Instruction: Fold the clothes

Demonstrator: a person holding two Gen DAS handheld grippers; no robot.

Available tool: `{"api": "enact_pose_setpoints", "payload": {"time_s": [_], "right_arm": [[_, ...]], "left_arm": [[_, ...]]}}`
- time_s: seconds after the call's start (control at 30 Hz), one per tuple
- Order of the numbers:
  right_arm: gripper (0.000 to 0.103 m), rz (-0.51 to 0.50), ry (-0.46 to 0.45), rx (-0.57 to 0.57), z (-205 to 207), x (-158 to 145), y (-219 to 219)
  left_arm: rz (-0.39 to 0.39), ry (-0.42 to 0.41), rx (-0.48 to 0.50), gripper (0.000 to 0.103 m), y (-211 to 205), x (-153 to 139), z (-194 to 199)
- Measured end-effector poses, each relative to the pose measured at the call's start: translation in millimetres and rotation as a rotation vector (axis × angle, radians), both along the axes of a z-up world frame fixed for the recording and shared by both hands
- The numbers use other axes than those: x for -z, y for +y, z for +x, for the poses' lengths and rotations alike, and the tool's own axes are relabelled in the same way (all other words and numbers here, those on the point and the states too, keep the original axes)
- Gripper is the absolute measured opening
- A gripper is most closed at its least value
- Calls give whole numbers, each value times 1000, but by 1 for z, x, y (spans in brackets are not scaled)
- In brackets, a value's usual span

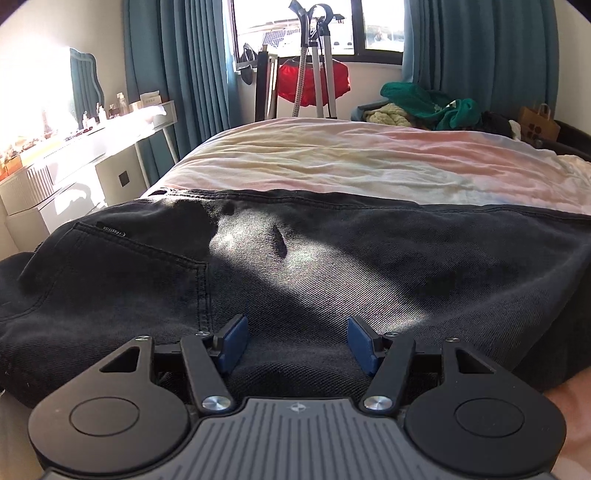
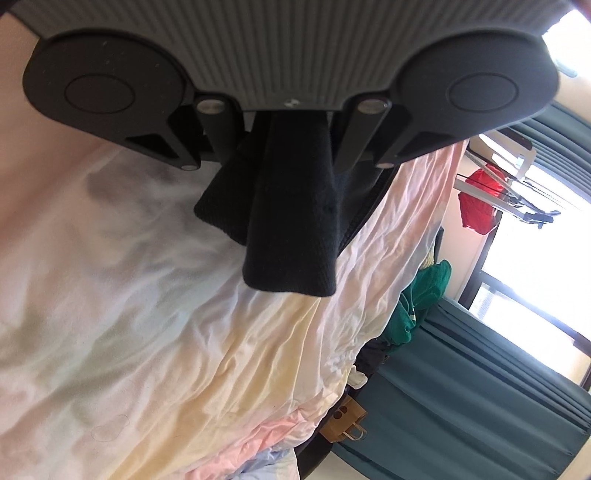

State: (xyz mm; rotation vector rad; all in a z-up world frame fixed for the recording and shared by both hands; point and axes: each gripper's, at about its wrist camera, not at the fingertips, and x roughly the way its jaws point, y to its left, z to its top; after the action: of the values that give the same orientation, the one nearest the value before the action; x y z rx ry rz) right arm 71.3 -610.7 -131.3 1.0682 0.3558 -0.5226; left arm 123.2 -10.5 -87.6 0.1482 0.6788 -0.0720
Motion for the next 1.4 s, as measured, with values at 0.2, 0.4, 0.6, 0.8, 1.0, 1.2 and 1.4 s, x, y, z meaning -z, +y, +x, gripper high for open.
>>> {"api": "enact_pose_setpoints", "payload": {"time_s": [0.2, 0.4, 0.6, 0.8, 1.0, 1.2, 1.4], "right_arm": [[12, -122, 49, -3, 11, -18, 11], [13, -184, 53, 2, 15, -29, 17], [13, -228, 47, 21, 18, -40, 26], [13, -318, 31, 18, 22, -58, 39], [13, -453, 17, -8, 29, -83, 60], [13, -712, -11, -101, 44, -127, 120], [13, -988, -55, -268, 58, -164, 219]], "left_arm": [[13, 10, 13, 62, 0, 6, 2], [5, 18, 16, 62, 1, 6, 5], [2, 20, 22, 62, 4, 7, 6], [2, 23, 23, 62, 2, 8, 6], [-5, 32, 21, 62, 2, 8, 9], [-39, 28, 28, 62, 9, 1, 8], [-125, -18, -10, 63, 27, -23, 2]]}}
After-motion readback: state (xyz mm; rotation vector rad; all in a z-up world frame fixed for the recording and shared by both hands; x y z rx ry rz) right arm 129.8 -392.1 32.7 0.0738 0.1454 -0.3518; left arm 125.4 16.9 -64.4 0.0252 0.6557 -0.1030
